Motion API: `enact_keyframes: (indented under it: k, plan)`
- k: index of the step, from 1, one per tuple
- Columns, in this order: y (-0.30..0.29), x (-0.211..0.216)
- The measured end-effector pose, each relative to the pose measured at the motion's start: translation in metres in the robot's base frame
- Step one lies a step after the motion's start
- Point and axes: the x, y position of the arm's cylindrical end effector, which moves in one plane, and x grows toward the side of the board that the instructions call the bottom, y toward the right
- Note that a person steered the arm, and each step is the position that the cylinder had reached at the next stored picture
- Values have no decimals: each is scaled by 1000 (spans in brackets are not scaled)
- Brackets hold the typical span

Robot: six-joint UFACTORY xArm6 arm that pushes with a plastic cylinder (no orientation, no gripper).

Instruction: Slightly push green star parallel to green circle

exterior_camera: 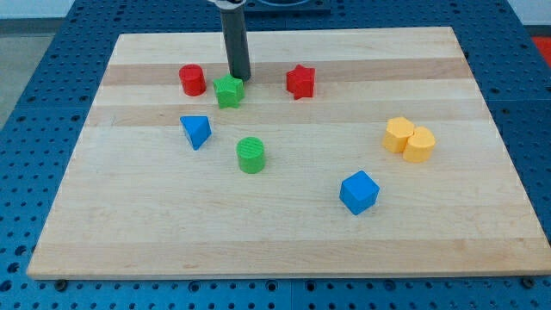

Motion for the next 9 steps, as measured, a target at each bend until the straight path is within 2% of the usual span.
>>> enact_keyframes:
  k: [2, 4, 9]
  plan:
    - [-17, -22]
    - [-23, -22]
    - [-24, 13]
